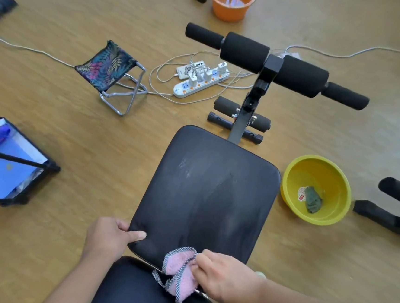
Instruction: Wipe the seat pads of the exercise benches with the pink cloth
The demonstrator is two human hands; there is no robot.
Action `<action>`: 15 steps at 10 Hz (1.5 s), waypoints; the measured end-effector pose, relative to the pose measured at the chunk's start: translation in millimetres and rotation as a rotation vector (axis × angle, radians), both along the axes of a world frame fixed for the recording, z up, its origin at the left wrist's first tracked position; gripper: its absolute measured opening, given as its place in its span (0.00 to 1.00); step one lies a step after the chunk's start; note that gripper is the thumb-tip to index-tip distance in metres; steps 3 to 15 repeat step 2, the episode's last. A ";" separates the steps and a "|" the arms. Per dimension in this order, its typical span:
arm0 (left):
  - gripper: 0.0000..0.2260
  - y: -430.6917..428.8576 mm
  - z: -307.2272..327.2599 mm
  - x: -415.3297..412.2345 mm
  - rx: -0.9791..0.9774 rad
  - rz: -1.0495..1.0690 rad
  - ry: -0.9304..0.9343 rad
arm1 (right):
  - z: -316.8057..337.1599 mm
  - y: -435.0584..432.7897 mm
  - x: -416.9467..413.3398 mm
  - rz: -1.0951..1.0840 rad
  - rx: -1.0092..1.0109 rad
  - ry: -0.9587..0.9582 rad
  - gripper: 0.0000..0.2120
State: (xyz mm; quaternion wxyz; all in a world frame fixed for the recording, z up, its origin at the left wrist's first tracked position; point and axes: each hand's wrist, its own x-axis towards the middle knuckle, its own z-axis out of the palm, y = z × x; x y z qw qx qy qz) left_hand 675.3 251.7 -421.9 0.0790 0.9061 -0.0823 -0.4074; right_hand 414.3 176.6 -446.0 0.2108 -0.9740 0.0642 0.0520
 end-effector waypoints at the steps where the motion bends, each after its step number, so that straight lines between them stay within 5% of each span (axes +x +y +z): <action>1: 0.10 -3.9 13.0 -18.3 0.011 0.057 -0.116 | 9.5 -24.2 -18.7 -0.177 -0.031 0.122 0.05; 2: 0.21 -19.8 40.5 -63.5 -0.071 0.153 -0.312 | 24.8 -74.2 -61.0 -0.830 0.071 0.240 0.11; 15: 0.21 -19.8 40.5 -63.5 -0.071 0.153 -0.312 | 24.8 -74.2 -61.0 -0.830 0.071 0.240 0.11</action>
